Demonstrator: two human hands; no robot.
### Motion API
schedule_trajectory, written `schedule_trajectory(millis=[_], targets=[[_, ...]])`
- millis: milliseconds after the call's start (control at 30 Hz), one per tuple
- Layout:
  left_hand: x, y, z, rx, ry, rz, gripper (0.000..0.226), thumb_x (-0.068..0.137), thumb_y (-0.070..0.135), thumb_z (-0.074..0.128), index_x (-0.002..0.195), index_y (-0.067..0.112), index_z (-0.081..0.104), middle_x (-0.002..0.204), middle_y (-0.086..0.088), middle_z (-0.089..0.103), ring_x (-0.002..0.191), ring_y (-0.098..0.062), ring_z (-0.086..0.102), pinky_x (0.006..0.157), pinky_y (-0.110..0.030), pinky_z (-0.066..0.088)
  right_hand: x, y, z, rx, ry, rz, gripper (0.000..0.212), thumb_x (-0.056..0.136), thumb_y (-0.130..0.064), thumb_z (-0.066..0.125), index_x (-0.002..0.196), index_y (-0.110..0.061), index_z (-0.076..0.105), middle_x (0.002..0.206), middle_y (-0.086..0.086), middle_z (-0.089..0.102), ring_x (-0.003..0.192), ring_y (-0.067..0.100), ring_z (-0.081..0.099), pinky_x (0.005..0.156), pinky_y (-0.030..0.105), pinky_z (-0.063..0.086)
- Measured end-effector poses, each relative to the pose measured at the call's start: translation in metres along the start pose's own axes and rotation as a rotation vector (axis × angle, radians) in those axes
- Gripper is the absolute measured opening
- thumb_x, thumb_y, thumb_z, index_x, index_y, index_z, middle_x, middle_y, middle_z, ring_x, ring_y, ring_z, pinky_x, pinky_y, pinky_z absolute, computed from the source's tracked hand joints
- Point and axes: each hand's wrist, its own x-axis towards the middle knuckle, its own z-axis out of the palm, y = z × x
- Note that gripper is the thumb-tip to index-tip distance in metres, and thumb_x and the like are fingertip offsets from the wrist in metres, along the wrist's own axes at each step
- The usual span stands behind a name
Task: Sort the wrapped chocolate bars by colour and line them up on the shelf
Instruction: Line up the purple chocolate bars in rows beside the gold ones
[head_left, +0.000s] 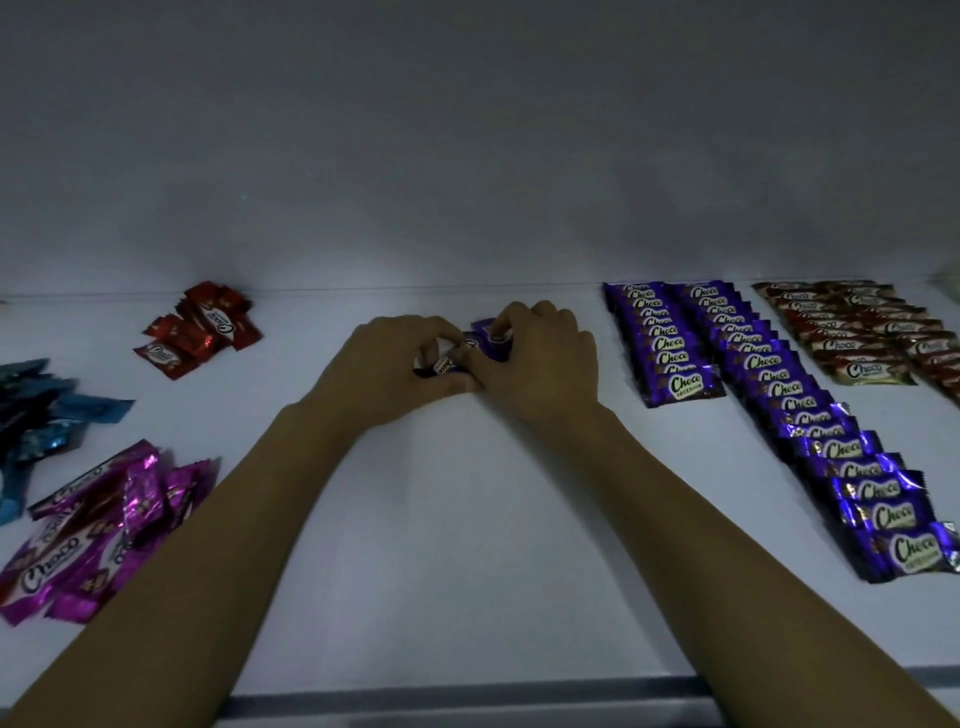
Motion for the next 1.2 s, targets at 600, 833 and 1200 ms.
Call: schedule_trajectory(millis=[600, 833, 1200], targets=[[0.013, 0.04, -0.008, -1.303, 0.259, -0.762, 0.013, 0.098, 0.024, 0.046, 0.097, 0.016, 0.056, 0.06, 0.001, 0.047, 0.034, -0.007, 0.029, 0.034, -0.015, 0.02, -0.007, 0.009, -0.017, 0.692, 0.053, 0.219, 0.014, 0.073, -0.014, 0.071, 0.079, -0.025, 0.065, 0.077, -0.007, 0.067, 0.071, 0.013, 0.064, 0.063, 0.032, 0.054], [0.008, 0.062, 0.002, -1.218, 0.088, -0.485, 0.045, 0.08, 0.052, 0.056, 0.092, 0.01, 0.052, 0.056, -0.001, 0.04, 0.037, -0.008, 0.029, 0.035, -0.017, 0.021, -0.019, -0.017, -0.036, 1.209, -0.123, 0.175, 0.021, 0.081, -0.004, 0.071, 0.101, -0.008, 0.067, 0.084, 0.001, 0.07, 0.07, 0.001, 0.065, 0.057, 0.012, 0.047], [0.003, 0.07, 0.008, -1.27, 0.125, -0.27, 0.029, 0.085, 0.038, 0.05, 0.084, 0.011, 0.058, 0.054, -0.006, 0.037, 0.033, -0.007, 0.029, 0.035, -0.018, 0.021, -0.037, 0.011, -0.082, 0.705, 0.135, -0.039, 0.032, 0.07, 0.004, 0.075, 0.07, -0.026, 0.065, 0.069, -0.012, 0.062, 0.062, -0.005, 0.055, 0.061, 0.007, 0.041]])
